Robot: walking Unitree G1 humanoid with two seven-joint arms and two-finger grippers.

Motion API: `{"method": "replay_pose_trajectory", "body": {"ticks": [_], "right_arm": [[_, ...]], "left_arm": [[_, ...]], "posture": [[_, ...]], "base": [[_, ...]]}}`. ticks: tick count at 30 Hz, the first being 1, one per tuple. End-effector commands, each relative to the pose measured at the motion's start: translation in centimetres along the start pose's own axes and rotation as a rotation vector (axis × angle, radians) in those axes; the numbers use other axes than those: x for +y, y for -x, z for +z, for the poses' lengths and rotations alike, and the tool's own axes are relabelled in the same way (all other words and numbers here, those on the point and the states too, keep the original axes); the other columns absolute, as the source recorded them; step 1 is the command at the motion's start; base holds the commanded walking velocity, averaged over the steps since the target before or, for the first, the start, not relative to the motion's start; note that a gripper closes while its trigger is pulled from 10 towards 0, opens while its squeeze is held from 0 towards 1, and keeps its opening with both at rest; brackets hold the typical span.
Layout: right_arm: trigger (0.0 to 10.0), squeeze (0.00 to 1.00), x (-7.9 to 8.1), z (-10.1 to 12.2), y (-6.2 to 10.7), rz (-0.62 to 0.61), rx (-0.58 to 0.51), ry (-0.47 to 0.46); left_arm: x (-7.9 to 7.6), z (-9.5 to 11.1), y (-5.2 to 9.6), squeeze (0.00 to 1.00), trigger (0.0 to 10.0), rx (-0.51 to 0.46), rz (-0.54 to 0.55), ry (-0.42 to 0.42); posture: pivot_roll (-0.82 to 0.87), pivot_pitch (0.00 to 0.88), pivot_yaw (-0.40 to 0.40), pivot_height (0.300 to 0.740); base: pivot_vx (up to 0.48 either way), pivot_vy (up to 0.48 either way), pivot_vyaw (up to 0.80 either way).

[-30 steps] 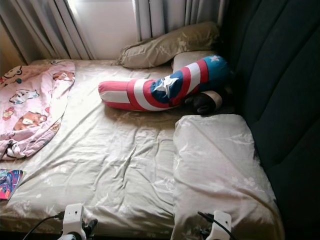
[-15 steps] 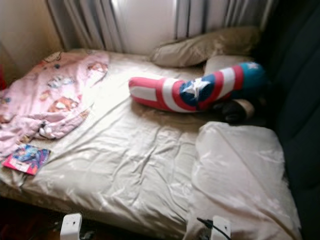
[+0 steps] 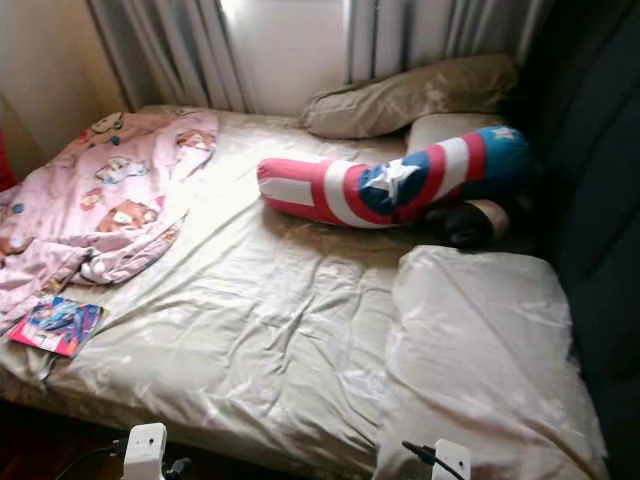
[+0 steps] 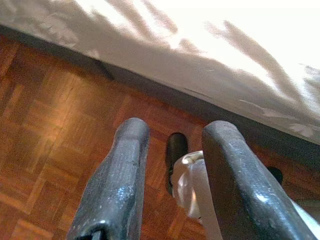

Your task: Clean up the room

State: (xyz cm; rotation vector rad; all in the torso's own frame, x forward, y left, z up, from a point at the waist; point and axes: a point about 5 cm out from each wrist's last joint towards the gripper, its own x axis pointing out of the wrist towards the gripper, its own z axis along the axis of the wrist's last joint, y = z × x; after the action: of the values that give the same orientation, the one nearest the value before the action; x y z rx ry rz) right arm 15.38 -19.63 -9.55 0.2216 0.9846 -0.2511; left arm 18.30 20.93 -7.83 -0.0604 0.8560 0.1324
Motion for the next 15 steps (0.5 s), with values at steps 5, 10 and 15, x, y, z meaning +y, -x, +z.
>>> {"method": "replay_pose_trajectory", "body": {"ticks": [5, 10, 15], "right_arm": [[10.0, 0.0, 0.1, 0.4, -0.1, 0.008, -0.007, 0.005], [10.0, 0.0, -0.9, 0.8, 0.0, -0.001, -0.013, 0.008], [10.0, 0.0, -1.9, 0.9, 0.1, -0.019, -0.018, 0.002]], "left_arm": [[0.2, -0.3, 0.0, 0.0, 10.0, 0.026, 0.008, -0.005], [0.2, -0.1, 0.0, 0.0, 10.0, 0.022, 0.009, -0.001], [0.3, 0.0, 0.0, 0.0, 10.0, 0.019, 0.011, 0.002]], "posture": [[0.05, 0.121, -0.015, 0.74], [0.06, 0.133, -0.016, 0.74], [0.06, 0.14, -0.012, 0.74]], "base": [[0.0, 0.346, 0.0], [0.0, 0.345, 0.0], [0.0, 0.342, 0.0]]}}
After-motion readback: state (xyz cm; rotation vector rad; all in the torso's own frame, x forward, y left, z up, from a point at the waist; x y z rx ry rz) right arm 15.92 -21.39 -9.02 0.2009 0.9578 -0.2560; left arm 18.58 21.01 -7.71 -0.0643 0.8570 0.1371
